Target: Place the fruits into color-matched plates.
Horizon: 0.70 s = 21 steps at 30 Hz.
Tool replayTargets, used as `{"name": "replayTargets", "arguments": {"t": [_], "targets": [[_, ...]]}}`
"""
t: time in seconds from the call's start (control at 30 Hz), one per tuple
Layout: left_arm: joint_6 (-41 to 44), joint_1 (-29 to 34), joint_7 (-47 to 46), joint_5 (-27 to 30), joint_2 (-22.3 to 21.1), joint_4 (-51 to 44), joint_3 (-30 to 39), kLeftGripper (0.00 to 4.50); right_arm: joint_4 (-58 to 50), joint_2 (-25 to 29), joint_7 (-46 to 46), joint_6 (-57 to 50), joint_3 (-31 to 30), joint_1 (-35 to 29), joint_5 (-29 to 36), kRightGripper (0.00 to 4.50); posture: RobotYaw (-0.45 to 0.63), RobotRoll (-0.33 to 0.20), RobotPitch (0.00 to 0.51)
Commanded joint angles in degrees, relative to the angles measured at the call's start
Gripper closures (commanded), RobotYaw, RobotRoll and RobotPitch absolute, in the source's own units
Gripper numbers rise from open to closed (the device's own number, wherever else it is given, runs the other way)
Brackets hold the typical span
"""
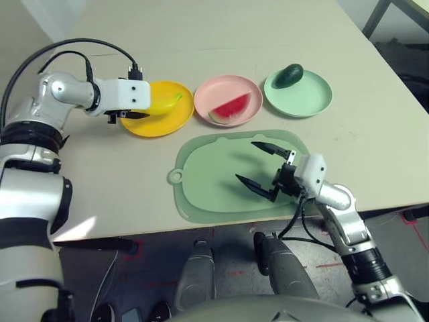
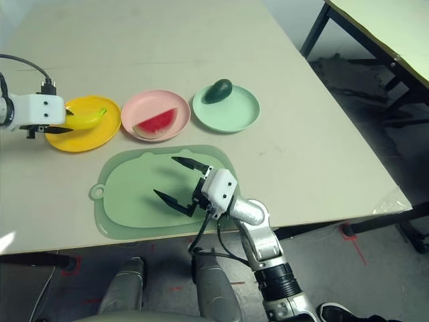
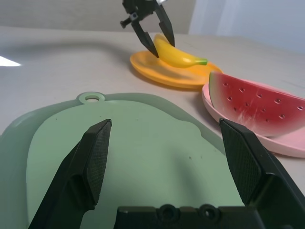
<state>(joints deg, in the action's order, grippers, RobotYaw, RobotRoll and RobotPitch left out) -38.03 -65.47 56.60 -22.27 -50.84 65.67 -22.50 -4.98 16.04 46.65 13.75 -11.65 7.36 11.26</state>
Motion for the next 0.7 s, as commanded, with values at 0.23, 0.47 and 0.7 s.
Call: {"name": "replayTargets", "arguments": {"t": [0.23,0.47,0.7], "targets": [[-1.4,0.3,-2.7,-2.8,1.0,3.5,0.1,2.84,-2.1,1.6,-0.7,-2.2,-1.0,-1.0,-0.2,0.00,-0.11,0.000,0.250],[-1.8,1.1,-2.8,-2.6,1.0,3.5,0.5,2.84,-2.2,2.3,-0.2,-2.8,-1.8,-0.5,0.1,0.00,-0.10,0.000,0.265],[-2.7,1.2,-1.8,-1.8,0.8,2.5,1.1,2.84,-5.0,3.1,-0.4,-4.5,-2.0,-2.4,0.8,0.00,-0.10,0.000,0.292]]}}
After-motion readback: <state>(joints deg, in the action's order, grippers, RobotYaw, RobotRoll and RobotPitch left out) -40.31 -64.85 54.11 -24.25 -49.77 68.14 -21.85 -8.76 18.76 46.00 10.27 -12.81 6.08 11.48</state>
